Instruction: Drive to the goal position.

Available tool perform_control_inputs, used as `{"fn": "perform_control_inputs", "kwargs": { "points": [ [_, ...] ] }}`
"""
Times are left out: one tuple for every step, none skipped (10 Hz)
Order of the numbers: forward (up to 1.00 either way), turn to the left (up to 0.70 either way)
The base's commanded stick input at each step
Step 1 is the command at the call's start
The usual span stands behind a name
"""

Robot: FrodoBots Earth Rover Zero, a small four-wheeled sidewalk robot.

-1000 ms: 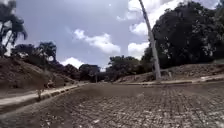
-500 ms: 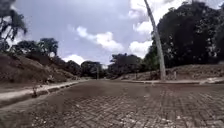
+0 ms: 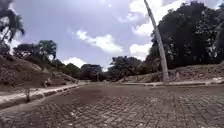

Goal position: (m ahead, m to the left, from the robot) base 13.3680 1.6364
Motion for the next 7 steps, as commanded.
{"fn": "perform_control_inputs", "kwargs": {
  "points": [
    [0.70,0.00],
    [0.70,0.00],
    [0.70,0.00],
    [0.70,0.00],
    [0.70,0.00],
    [0.70,0.00],
    [0.70,0.00]
  ]
}}
